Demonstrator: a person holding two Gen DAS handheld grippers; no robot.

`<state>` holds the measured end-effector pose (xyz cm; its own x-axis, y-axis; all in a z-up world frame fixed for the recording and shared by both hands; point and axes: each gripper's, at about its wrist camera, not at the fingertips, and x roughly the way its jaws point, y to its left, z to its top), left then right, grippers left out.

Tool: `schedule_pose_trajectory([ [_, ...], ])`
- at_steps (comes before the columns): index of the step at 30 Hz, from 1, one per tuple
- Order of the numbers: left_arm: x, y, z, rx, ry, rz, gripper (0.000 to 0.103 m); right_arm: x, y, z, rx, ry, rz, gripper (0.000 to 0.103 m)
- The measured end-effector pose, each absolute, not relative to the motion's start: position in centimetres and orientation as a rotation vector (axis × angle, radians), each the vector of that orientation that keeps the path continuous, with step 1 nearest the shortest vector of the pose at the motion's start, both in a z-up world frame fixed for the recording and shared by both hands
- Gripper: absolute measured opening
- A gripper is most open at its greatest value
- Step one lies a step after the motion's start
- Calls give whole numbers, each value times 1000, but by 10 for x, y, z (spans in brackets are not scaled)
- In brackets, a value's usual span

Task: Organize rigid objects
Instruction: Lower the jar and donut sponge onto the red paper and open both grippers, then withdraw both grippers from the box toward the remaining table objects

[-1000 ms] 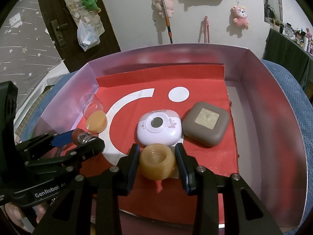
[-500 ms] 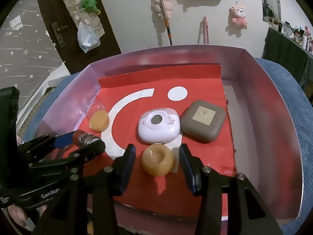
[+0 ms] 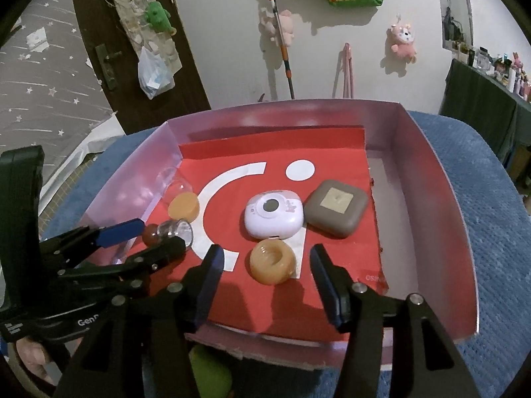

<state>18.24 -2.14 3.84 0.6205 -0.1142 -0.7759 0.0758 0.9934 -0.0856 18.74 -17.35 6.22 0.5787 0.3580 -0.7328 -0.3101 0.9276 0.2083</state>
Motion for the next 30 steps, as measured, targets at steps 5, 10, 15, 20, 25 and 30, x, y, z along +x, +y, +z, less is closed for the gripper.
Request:
schedule_pose_trajectory([
  [5, 175, -22, 48, -40, 867, -108, 73, 179, -179, 70, 73, 855, 391, 58],
  [10, 168, -21, 53, -43, 852, -108, 76, 170, -178, 79, 72, 828, 402, 66],
  [15, 161, -17, 58, -52, 834, -96, 87, 161, -179, 87, 77, 809, 413, 68],
  [20, 155, -15, 61, -56, 825, -87, 87, 155, -178, 91, 77, 796, 424, 73],
  [25, 148, -14, 63, -65, 815, -78, 97, 148, -179, 95, 75, 781, 434, 80],
  [30, 144, -12, 64, -72, 809, -77, 98, 142, -180, 98, 75, 768, 440, 86],
])
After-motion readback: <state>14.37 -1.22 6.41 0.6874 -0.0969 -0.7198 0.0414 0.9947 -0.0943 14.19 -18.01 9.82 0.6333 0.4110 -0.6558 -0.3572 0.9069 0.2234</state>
